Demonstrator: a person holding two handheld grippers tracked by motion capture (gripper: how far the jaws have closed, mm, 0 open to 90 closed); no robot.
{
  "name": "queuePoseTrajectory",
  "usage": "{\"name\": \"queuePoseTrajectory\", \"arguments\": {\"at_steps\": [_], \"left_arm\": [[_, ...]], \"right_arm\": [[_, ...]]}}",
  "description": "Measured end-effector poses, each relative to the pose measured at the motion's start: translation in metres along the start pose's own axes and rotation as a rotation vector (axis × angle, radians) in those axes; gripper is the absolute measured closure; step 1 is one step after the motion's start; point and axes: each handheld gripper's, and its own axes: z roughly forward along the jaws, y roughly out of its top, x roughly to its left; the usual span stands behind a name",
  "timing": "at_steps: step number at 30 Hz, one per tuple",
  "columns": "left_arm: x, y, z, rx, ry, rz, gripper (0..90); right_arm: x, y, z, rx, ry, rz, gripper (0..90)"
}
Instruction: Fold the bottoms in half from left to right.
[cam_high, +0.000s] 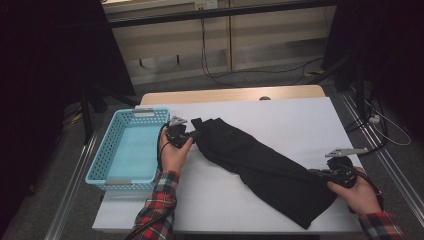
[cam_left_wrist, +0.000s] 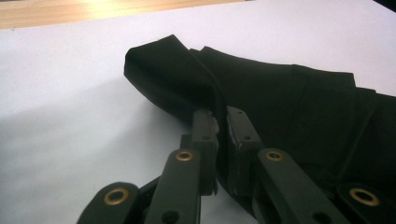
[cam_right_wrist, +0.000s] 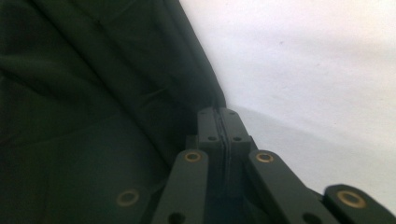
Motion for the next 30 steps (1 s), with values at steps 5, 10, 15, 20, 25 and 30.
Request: {"name": "queuePoseTrajectory", "arguments": {"at_steps": [5, 10, 15, 20, 25, 30], "left_arm": [[0.001, -0.002, -0.001, 0.004, -0.001, -0.003, 83.2], [0.000, -0.004, 0.000, 0.015, -0.010, -0.009, 83.4], [-0.003, -0.005, 0.000, 0.016, -0.006, 0.004, 80.8], [-0.003, -0.005, 0.000, 0.030, -0.004, 0.005, 70.0], [-0.003, -0.004, 0.003, 0.024, 0.011, 0.018, 49.5], [0.001, 0.000, 0.007, 0.002, 0.012, 0.050, 45.1]], "right_arm": [[-0.004, 0.003, -0.007, 0.010, -0.036, -0.002, 90.0], [-0.017, 0.002, -0.018, -0.017, -0.061, 0.029, 90.0], [-0.029, 0.000, -0.024, -0.033, -0.107, 0.049, 90.0], [-0.024, 0.001, -0.021, -0.051, -0.106, -0.024, 84.1], [-0.007, 0.016, -0.012, -0.081, -0.085, -0.080, 62.9], [0.010, 0.026, 0.000, -0.090, -0.051, -0.109, 47.5]]}}
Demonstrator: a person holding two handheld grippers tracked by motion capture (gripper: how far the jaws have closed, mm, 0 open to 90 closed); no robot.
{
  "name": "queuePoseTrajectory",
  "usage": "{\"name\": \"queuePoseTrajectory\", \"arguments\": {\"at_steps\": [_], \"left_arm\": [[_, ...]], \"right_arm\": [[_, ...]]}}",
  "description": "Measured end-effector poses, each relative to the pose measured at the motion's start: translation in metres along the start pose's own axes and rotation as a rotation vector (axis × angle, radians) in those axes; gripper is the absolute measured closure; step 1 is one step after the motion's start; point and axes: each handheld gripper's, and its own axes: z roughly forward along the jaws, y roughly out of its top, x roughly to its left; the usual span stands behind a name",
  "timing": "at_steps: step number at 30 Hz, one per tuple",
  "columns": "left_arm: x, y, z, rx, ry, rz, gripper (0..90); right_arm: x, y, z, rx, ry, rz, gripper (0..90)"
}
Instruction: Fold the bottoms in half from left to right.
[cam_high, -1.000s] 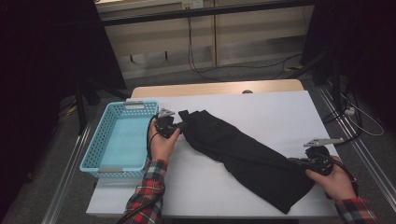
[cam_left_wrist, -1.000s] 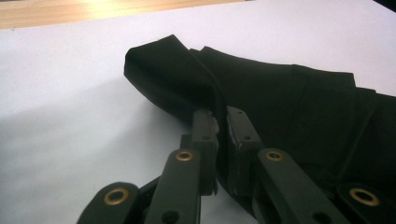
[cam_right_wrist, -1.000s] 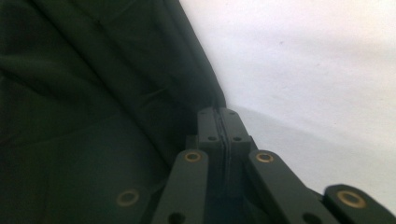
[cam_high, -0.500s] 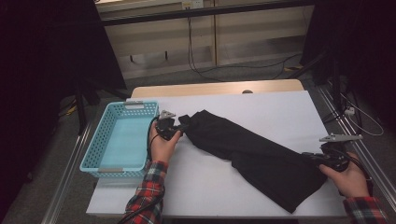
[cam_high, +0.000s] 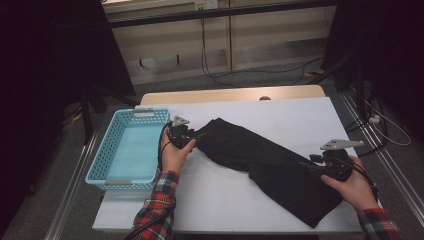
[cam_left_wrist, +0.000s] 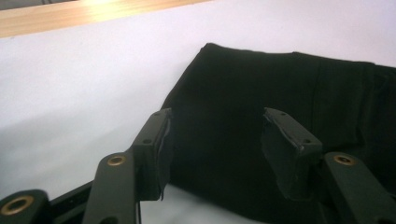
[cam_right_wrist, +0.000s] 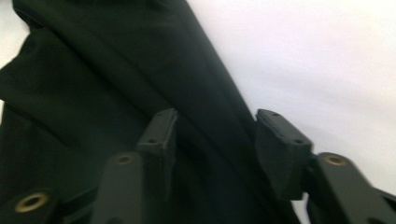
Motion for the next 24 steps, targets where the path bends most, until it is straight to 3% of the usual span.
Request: {"name": "queuePoseTrajectory", "arguments": {"at_steps": [4, 6, 7, 11, 12, 15, 21, 24], "left_arm": [[0.004, 0.001, 0.010, 0.002, 0.015, 0.012, 50.8], [0.008, 0.002, 0.016, 0.024, 0.025, 0.047, 51.9], [0.011, 0.001, 0.023, 0.050, 0.022, 0.041, 54.9], [0.014, -0.001, 0.030, 0.081, 0.011, 0.043, 66.7], [0.014, -0.001, 0.031, 0.112, 0.014, 0.051, 73.6], [0.012, -0.002, 0.034, 0.105, -0.007, 0.001, 83.3], [0.011, 0.003, 0.036, 0.135, -0.001, 0.025, 88.3], [0.010, 0.006, 0.039, 0.098, 0.003, 0.051, 89.2]], "right_arm": [[0.003, 0.001, 0.001, -0.003, 0.010, -0.012, 41.2], [0.004, 0.001, 0.001, -0.009, 0.024, -0.014, 36.6], [0.005, 0.000, -0.001, -0.024, 0.024, -0.014, 33.2], [0.006, -0.001, -0.001, -0.029, 0.036, -0.009, 31.0], [0.006, -0.002, 0.000, -0.024, 0.034, -0.013, 27.9], [0.005, -0.003, 0.000, -0.018, 0.028, -0.012, 26.1], [0.005, -0.003, -0.002, -0.034, 0.024, 0.000, 24.9], [0.006, -0.003, -0.003, -0.037, 0.026, 0.003, 24.7]]}}
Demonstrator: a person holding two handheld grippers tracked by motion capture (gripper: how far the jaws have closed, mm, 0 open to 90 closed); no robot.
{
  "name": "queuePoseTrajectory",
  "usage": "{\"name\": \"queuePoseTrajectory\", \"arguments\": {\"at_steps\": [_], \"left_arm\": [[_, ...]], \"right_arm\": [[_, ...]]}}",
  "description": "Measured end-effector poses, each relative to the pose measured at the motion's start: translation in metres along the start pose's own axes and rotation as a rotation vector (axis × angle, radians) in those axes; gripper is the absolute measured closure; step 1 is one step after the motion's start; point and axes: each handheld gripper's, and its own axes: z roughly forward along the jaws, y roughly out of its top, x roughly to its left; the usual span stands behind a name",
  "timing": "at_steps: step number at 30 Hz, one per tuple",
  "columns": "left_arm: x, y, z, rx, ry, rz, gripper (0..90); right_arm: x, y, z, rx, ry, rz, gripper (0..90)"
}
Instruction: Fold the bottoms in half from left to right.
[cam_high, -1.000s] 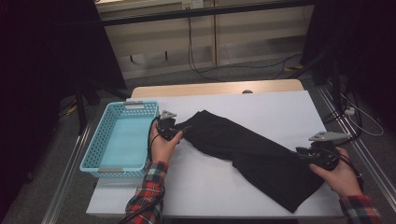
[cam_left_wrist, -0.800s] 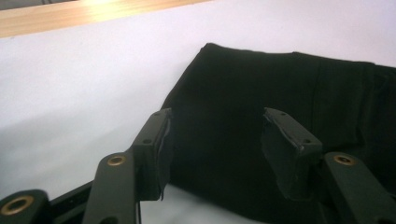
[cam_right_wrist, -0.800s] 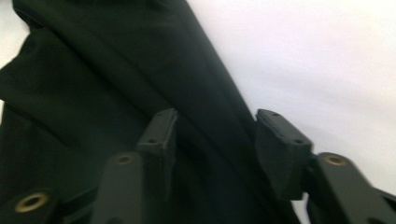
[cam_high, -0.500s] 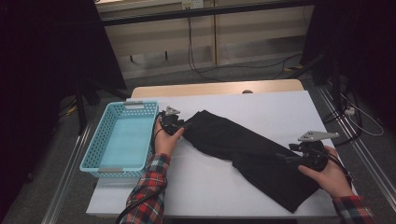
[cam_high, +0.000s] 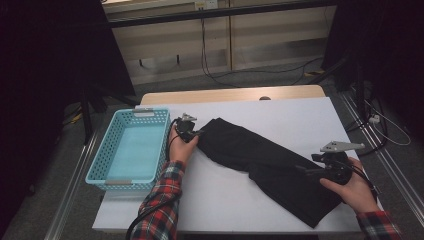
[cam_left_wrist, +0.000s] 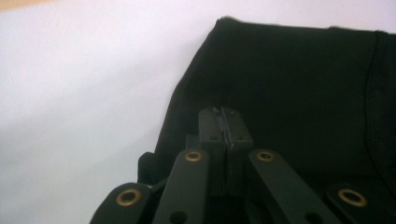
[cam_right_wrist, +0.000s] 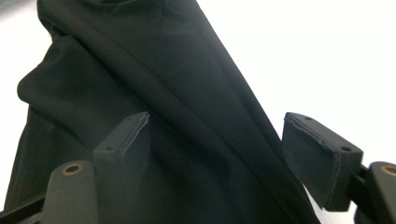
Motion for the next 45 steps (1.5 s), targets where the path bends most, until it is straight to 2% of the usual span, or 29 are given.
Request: {"name": "queuePoseTrajectory", "arguments": {"at_steps": [3, 5, 8, 14, 15, 17, 19, 20, 21, 23, 24, 25, 28, 29, 30, 34, 35, 37, 38, 39, 40, 41, 44, 45], "left_arm": [[-0.001, 0.008, 0.001, -0.025, -0.010, -0.005, 89.2], [-0.002, 0.011, 0.002, -0.016, -0.012, 0.003, 89.2], [-0.005, 0.022, 0.004, -0.044, -0.016, 0.006, 89.2], [-0.006, 0.028, 0.011, -0.061, -0.018, 0.005, 89.2], [-0.006, 0.030, 0.010, -0.084, -0.009, 0.005, 89.2], [-0.006, 0.031, 0.008, -0.099, -0.007, 0.003, 89.2], [-0.006, 0.032, 0.007, -0.080, -0.004, -0.004, 88.8], [-0.006, 0.030, 0.008, -0.076, -0.018, -0.027, 88.8], [-0.005, 0.028, 0.009, -0.040, -0.035, -0.034, 87.6], [-0.004, 0.025, 0.010, -0.039, -0.015, -0.051, 78.9], [-0.003, 0.025, 0.011, -0.037, -0.022, -0.047, 72.9], [-0.002, 0.025, 0.012, -0.038, -0.013, -0.031, 70.1], [-0.002, 0.026, 0.015, -0.028, -0.014, -0.021, 64.5], [-0.001, 0.026, 0.018, -0.024, -0.010, -0.003, 64.5], [0.000, 0.025, 0.024, -0.014, -0.009, 0.018, 60.3], [0.002, 0.021, 0.032, -0.008, -0.005, 0.025, 61.1], [0.002, 0.020, 0.035, -0.032, -0.019, 0.006, 61.1], [0.003, 0.022, 0.036, -0.021, -0.039, 0.013, 68.6], [0.002, 0.023, 0.037, -0.024, -0.054, -0.012, 76.8], [0.001, 0.026, 0.039, -0.003, -0.061, -0.013, 79.1], [0.001, 0.026, 0.039, -0.003, -0.061, -0.013, 82.8], [0.000, 0.029, 0.040, 0.019, -0.063, -0.006, 85.2], [-0.001, 0.031, 0.040, 0.030, -0.053, 0.002, 87.2], [-0.003, 0.032, 0.040, 0.020, -0.049, -0.016, 87.5]], "right_arm": [[0.002, 0.001, 0.000, -0.005, 0.010, -0.008, 24.3], [0.003, 0.001, 0.000, -0.009, 0.012, -0.013, 24.3], [0.004, 0.002, 0.001, -0.011, 0.018, -0.016, 24.2], [0.004, 0.001, 0.000, -0.012, 0.020, -0.019, 24.1], [0.004, 0.001, -0.001, -0.013, 0.021, -0.018, 24.0], [0.004, 0.002, -0.001, -0.015, 0.021, -0.016, 24.0], [0.004, 0.002, -0.002, -0.019, 0.027, -0.020, 23.9], [0.004, 0.002, -0.002, -0.019, 0.027, -0.020, 23.9], [0.004, 0.002, -0.001, -0.018, 0.027, -0.023, 23.7], [0.004, 0.002, -0.001, -0.013, 0.026, -0.023, 23.5], [0.005, 0.003, -0.001, -0.015, 0.030, -0.025, 23.5], [0.005, 0.003, -0.001, -0.019, 0.028, -0.026, 23.4], [0.005, 0.003, -0.002, -0.020, 0.028, -0.023, 22.9], [0.005, 0.003, -0.002, -0.021, 0.028, -0.023, 22.9], [0.006, 0.003, -0.002, -0.022, 0.032, -0.021, 22.8], [0.006, 0.003, -0.001, -0.019, 0.040, -0.027, 22.5], [0.006, 0.003, -0.001, -0.019, 0.040, -0.027, 22.5], [0.006, 0.003, -0.001, -0.018, 0.040, -0.026, 22.5], [0.006, 0.002, -0.001, -0.018, 0.041, -0.023, 22.4], [0.006, 0.002, -0.001, -0.018, 0.041, -0.021, 22.4], [0.005, 0.002, -0.001, -0.018, 0.041, -0.021, 22.4], [0.005, 0.002, -0.001, -0.017, 0.042, -0.020, 22.4], [0.005, 0.002, -0.001, -0.019, 0.043, -0.021, 22.3], [0.006, 0.003, -0.001, -0.021, 0.042, -0.023, 22.3]]}}
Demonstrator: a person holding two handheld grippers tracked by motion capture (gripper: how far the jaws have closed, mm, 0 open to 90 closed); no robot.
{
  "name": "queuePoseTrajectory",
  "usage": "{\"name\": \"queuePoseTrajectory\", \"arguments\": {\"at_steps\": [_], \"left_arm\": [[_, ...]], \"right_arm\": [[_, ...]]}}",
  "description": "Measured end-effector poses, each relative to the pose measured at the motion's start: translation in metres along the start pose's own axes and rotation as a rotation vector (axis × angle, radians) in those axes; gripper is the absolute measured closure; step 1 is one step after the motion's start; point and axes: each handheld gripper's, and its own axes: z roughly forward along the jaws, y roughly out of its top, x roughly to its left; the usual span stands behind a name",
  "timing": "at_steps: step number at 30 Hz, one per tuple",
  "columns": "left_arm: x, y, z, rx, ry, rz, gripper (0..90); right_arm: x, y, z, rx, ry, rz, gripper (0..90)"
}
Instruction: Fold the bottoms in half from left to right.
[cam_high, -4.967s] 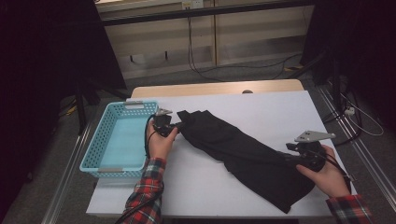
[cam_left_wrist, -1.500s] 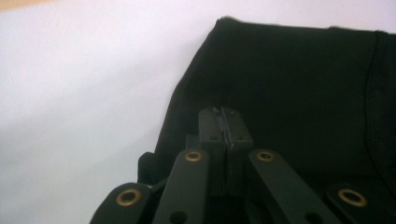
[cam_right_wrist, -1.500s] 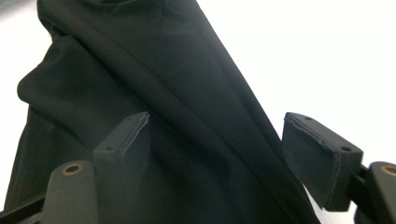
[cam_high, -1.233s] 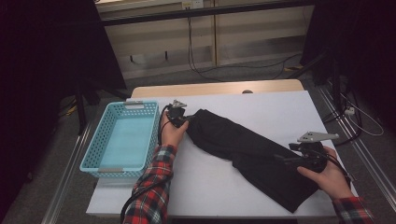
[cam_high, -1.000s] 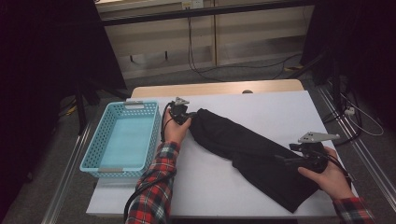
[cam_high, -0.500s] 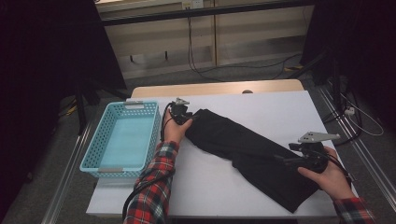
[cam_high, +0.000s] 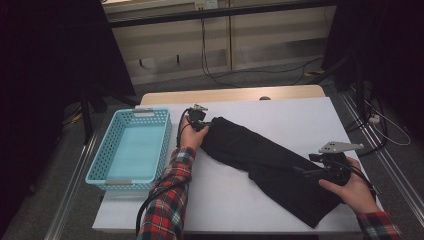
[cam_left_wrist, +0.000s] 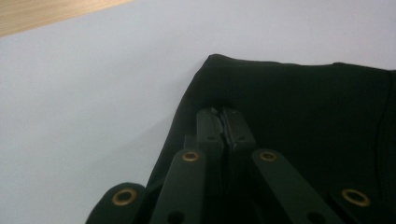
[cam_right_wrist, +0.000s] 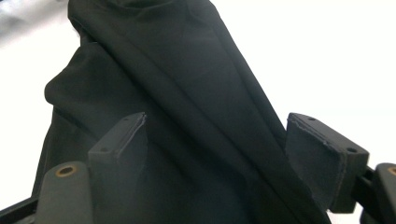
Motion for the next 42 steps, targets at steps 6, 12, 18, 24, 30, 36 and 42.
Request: {"name": "queuePoseTrajectory", "arguments": {"at_steps": [6, 12, 18, 24, 30, 36, 42], "left_arm": [[-0.003, 0.008, -0.009, -0.062, -0.004, -0.007, 87.4], [-0.006, 0.018, -0.012, -0.092, -0.002, 0.015, 88.2], [-0.009, 0.027, -0.012, -0.152, 0.011, 0.010, 89.1], [-0.001, 0.021, 0.001, -0.137, 0.035, -0.032, 68.6], [0.002, 0.009, -0.013, -0.117, 0.072, -0.082, 36.3], [-0.005, 0.000, -0.038, -0.107, 0.072, -0.062, 26.1], [-0.019, -0.009, -0.050, -0.087, 0.061, 0.006, 22.7]], "right_arm": [[0.000, 0.001, 0.000, -0.004, 0.001, 0.004, 21.7], [0.002, 0.002, 0.000, -0.004, 0.007, -0.002, 21.4], [0.001, 0.002, -0.001, -0.008, 0.004, 0.000, 21.2], [0.000, 0.002, -0.002, -0.012, 0.002, 0.000, 20.7], [-0.003, 0.000, -0.004, -0.011, -0.010, 0.005, 20.5], [-0.003, 0.001, -0.002, -0.016, -0.028, 0.004, 23.3], [-0.007, 0.013, 0.019, -0.003, -0.068, -0.009, 50.2]]}}
